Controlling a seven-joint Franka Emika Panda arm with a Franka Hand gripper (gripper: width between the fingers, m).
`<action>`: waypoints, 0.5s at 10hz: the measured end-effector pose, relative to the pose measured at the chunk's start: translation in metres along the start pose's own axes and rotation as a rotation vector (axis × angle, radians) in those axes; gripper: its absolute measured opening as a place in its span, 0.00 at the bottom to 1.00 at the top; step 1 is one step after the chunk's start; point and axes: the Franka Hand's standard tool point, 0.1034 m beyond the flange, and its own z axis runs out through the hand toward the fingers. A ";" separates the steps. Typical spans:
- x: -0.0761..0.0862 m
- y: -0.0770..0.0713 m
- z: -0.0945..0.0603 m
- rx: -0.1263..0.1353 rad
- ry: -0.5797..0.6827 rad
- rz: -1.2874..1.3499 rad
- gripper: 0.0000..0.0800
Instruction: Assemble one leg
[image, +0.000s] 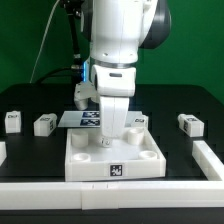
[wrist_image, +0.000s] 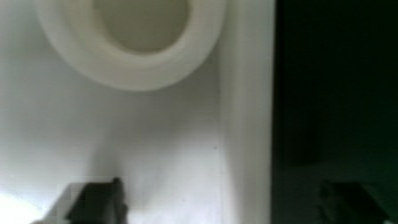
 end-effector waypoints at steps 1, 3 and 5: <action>0.000 0.000 0.000 0.000 0.000 0.000 0.54; 0.000 0.000 0.000 0.000 0.000 0.001 0.14; 0.000 0.003 -0.002 -0.014 0.001 0.001 0.08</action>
Offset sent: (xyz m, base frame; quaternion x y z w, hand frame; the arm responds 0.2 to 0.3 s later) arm 0.0000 0.0000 0.0000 0.0000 0.0000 0.0000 1.0000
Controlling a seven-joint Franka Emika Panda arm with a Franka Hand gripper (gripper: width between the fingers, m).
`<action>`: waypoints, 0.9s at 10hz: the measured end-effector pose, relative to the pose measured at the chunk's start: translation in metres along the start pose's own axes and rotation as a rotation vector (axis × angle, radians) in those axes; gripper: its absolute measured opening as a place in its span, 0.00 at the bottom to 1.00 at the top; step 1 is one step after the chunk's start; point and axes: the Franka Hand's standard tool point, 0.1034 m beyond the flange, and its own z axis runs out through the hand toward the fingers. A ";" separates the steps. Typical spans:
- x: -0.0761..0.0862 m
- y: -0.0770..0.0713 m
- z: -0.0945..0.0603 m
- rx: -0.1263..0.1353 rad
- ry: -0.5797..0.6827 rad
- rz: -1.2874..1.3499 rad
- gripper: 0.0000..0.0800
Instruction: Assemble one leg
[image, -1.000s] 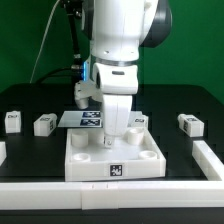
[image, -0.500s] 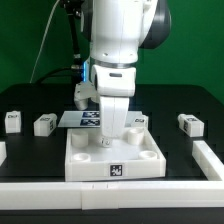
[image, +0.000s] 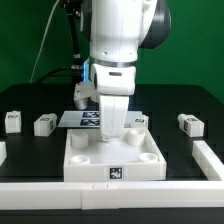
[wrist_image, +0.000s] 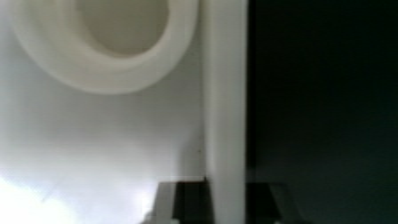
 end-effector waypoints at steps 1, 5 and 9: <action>0.000 0.000 0.000 0.000 0.000 0.000 0.08; -0.001 0.002 0.000 -0.003 0.000 0.001 0.08; 0.012 0.026 -0.002 -0.032 0.006 0.015 0.08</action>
Offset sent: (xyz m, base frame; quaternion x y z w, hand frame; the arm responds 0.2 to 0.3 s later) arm 0.0000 0.0000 0.0000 0.0000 0.0000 0.0000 1.0000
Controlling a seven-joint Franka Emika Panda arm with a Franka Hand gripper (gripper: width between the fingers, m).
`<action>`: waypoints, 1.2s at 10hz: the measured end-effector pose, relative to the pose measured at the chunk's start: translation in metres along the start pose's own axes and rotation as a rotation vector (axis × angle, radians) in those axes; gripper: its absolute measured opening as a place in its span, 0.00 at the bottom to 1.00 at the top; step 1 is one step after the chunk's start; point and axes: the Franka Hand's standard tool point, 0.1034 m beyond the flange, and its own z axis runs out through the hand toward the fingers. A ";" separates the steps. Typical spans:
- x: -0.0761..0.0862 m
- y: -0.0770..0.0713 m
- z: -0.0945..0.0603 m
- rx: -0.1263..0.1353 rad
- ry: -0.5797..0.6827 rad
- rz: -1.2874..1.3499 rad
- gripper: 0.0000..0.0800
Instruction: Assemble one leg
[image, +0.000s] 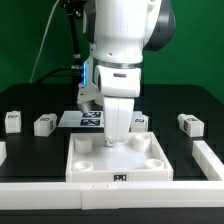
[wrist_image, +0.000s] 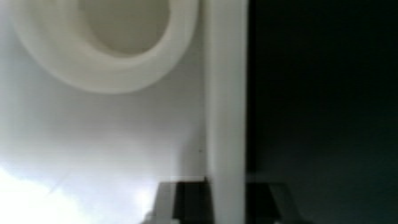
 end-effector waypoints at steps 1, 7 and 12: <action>0.008 0.004 0.000 -0.010 0.006 -0.004 0.08; 0.066 0.024 -0.005 -0.039 0.026 0.094 0.08; 0.064 0.025 -0.005 -0.038 0.024 0.091 0.08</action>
Offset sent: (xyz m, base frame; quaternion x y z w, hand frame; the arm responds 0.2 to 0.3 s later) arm 0.0147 0.0465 0.0012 -0.0106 -0.0068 0.0246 0.9996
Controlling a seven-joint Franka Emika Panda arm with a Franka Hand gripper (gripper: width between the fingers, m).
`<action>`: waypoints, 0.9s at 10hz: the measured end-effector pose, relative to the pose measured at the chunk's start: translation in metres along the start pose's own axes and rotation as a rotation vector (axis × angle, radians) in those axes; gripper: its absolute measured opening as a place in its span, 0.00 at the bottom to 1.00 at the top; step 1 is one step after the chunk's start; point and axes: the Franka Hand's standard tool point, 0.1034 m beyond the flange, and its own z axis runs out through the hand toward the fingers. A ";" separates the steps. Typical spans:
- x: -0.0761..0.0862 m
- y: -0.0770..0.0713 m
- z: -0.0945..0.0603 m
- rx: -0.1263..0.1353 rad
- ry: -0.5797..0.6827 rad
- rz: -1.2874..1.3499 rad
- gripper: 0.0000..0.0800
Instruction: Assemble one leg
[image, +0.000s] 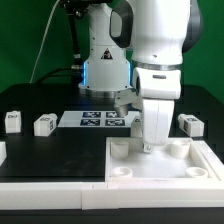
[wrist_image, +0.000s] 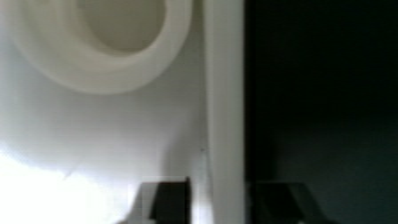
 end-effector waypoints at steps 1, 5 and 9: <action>0.000 0.000 0.000 0.000 0.000 0.001 0.32; -0.001 0.000 0.000 0.000 0.000 0.003 0.71; -0.001 -0.001 -0.002 -0.002 0.000 0.032 0.81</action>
Offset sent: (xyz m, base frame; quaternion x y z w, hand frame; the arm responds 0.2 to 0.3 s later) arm 0.0000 0.0000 0.0000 0.0000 0.0000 0.0000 1.0000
